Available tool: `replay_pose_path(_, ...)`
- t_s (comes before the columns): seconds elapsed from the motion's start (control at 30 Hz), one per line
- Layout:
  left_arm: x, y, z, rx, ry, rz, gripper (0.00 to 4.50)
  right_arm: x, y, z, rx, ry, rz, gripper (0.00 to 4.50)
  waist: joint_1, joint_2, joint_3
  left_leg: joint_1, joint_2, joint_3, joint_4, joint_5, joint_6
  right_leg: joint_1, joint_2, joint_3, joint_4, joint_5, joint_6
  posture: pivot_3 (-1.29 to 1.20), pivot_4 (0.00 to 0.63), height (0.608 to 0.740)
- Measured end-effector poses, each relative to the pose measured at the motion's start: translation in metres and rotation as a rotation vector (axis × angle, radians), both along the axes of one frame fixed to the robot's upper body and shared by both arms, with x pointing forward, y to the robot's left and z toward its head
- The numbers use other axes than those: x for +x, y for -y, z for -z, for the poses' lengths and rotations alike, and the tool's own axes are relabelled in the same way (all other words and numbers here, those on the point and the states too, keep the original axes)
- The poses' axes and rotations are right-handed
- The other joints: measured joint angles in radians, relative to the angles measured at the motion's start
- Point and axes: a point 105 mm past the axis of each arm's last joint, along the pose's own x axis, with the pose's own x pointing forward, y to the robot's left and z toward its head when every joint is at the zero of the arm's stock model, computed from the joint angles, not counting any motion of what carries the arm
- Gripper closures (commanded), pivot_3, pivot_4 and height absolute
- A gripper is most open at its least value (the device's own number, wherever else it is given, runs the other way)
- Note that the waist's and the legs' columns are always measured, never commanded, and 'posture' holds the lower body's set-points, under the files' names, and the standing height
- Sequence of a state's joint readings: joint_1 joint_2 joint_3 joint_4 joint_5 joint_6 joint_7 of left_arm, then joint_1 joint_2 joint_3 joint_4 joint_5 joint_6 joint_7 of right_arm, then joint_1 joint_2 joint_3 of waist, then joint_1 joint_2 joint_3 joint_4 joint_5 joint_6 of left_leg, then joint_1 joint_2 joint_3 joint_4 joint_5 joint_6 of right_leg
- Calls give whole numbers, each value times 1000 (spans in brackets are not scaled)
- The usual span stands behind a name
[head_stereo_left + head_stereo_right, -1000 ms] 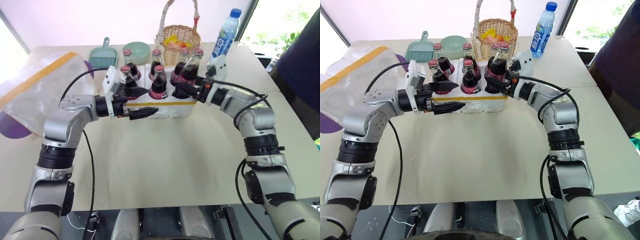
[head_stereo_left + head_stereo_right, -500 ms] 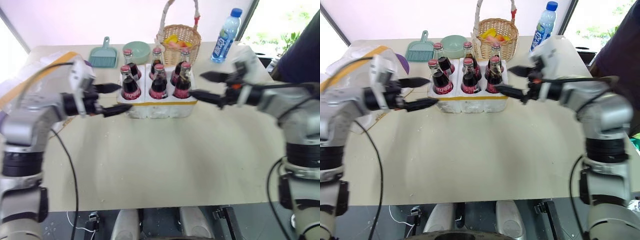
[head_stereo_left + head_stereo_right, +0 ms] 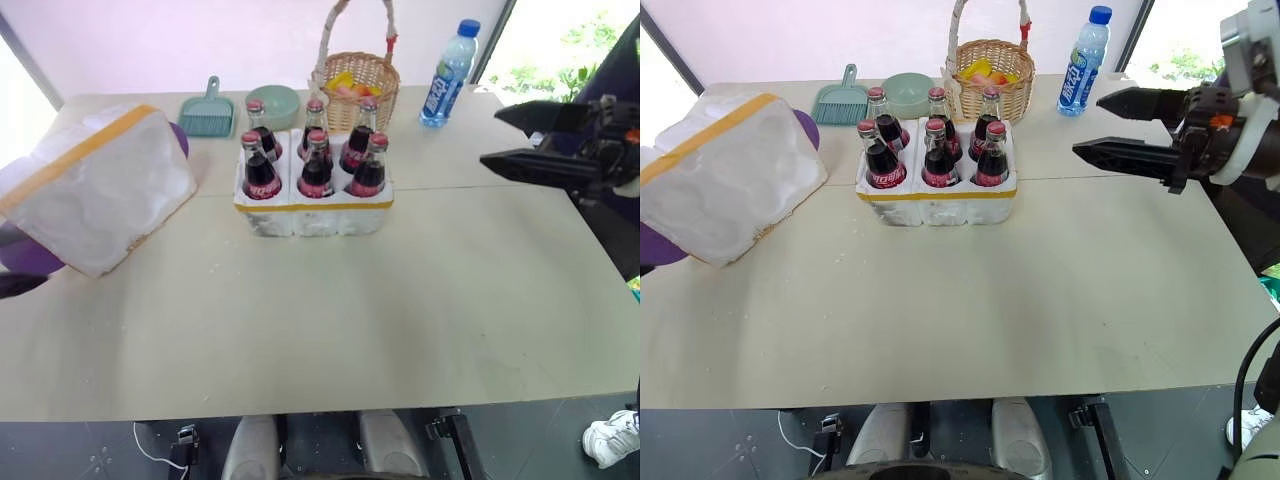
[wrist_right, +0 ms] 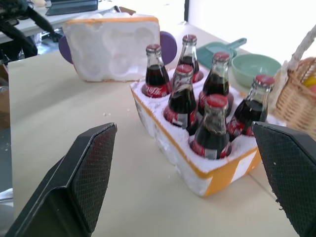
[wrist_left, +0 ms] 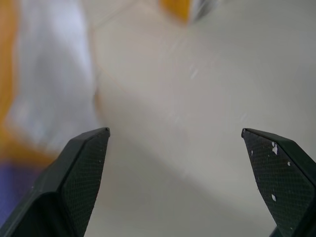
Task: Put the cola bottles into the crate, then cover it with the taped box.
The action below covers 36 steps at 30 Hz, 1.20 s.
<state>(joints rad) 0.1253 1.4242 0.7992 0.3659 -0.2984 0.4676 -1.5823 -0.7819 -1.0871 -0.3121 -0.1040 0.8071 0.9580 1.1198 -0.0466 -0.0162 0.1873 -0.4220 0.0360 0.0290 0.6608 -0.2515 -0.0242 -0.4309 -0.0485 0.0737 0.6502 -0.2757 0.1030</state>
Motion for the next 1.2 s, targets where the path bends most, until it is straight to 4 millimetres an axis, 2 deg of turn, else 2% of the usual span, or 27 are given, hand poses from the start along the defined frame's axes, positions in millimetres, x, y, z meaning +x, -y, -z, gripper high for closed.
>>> replay_pose_path(0.03,-3,-16,-4,62,-4,-46,0,1,-1,-3,1,10,-9,38,1,0,0,-2,1,0,0,0,0,-3,0,0,0,0,0,0,150,740)
replay_pose_path(0.1,-3,-28,-12,120,11,-78,0,1,-4,-4,-5,20,-25,38,3,0,0,-3,0,1,0,0,0,-5,-1,0,0,0,0,0,150,740)
replay_pose_path(0.2,7,-37,-23,176,48,-99,0,3,-10,-1,-13,15,-55,38,4,0,0,-6,-1,4,0,0,0,-3,-2,0,0,0,0,0,150,740)
replay_pose_path(0.3,18,-39,-21,203,56,-96,0,4,-12,0,-14,11,-64,38,3,0,0,-6,-2,6,0,-1,1,-4,0,0,1,1,1,0,150,740)
replay_pose_path(0.5,60,-36,3,195,45,-97,0,4,-15,-2,-10,19,-71,38,6,-1,0,-5,-2,4,3,0,1,-5,4,-1,12,3,6,0,150,740)
replay_pose_path(0.63,78,-35,14,204,8,-118,0,2,-14,-6,-3,26,-55,38,2,-2,0,-5,-2,3,5,0,1,-5,4,0,14,3,6,0,150,740)
replay_pose_path(0.77,89,-35,22,211,-9,-147,0,-5,-13,-10,-1,41,-45,38,3,-2,0,-5,-2,3,5,0,1,-6,3,0,14,3,6,0,150,740)
replay_pose_path(0.97,100,-30,53,190,-80,-174,0,-15,-13,-12,-23,53,-30,38,5,-4,0,-5,-2,2,6,0,1,-5,3,-1,14,3,6,0,150,740)
replay_pose_path(1.17,102,-29,53,192,-82,-176,0,-15,-8,-13,-15,60,9,38,6,-4,0,-5,-2,2,6,0,1,-5,3,-1,15,3,6,0,150,740)
replay_pose_path(1.2,103,-29,53,190,-78,-179,262,-14,-8,-12,-15,58,11,11,6,-4,0,-5,-2,2,6,0,1,-5,3,-1,15,3,6,0,150,740)
